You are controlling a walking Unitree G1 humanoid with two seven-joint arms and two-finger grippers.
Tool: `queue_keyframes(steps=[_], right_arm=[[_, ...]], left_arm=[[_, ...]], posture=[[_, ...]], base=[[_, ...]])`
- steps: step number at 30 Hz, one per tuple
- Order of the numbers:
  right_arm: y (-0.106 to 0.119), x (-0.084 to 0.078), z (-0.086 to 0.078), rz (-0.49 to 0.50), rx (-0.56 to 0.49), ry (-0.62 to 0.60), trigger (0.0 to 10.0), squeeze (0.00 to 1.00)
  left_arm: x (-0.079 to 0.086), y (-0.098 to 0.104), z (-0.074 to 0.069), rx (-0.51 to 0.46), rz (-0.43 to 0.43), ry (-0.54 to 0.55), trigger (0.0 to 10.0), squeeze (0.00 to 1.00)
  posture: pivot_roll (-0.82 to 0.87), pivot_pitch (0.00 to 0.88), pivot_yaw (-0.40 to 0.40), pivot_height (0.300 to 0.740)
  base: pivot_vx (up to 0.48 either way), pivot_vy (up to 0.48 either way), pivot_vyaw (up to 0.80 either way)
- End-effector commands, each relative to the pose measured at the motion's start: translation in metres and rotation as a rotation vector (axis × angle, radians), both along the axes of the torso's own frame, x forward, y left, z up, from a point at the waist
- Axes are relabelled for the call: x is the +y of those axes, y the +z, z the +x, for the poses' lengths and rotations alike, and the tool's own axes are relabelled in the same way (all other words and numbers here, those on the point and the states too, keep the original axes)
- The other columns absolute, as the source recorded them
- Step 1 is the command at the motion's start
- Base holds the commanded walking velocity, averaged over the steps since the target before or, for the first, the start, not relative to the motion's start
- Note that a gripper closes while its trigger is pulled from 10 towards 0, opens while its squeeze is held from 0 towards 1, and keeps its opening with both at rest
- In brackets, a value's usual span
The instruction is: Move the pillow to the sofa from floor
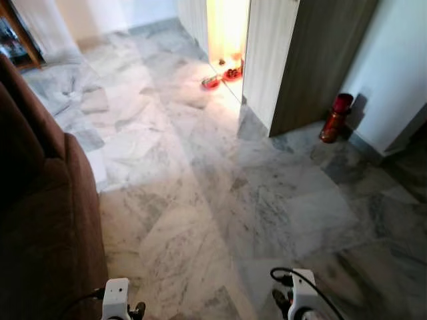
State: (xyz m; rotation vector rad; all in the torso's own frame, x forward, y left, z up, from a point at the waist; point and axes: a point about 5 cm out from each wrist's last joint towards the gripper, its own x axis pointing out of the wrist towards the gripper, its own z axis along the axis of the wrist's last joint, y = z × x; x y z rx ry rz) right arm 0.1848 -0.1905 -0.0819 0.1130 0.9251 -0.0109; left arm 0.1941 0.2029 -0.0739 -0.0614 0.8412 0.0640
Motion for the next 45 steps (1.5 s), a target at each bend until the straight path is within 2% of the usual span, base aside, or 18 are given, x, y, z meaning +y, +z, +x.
queue_keyframes(steps=[1,9,18,30,45], right_arm=[[-0.003,0.001,-0.005,0.009,0.026,-0.007,10.0,0.00],[-0.002,0.000,-0.003,-0.020,0.024,0.028,10.0,0.00],[-0.002,-0.001,-0.005,-0.023,0.028,0.037,10.0,0.00],[-0.007,0.018,-0.010,-0.008,0.033,0.079,10.0,0.00],[-0.005,0.014,-0.008,0.014,0.029,0.053,10.0,0.00]], left_arm=[[0.004,-0.003,-0.007,0.028,0.017,-0.012,10.0,0.00],[0.004,-0.002,-0.006,0.024,0.016,-0.009,10.0,0.00],[0.000,-0.002,-0.005,0.014,-0.001,0.010,10.0,0.00],[0.005,-0.002,-0.005,0.014,-0.001,0.026,10.0,0.00],[0.006,-0.003,-0.008,0.030,0.000,0.029,10.0,0.00]], posture=[[0.11,0.128,0.040,0.740],[0.11,0.138,0.038,0.740],[0.11,0.147,0.033,0.740],[0.12,0.153,0.031,0.740],[0.12,0.156,0.033,0.740]], base=[[0.000,-0.334,0.00],[0.000,-0.337,0.06],[0.000,0.000,0.80],[0.000,0.000,0.80],[0.000,0.000,0.69]])
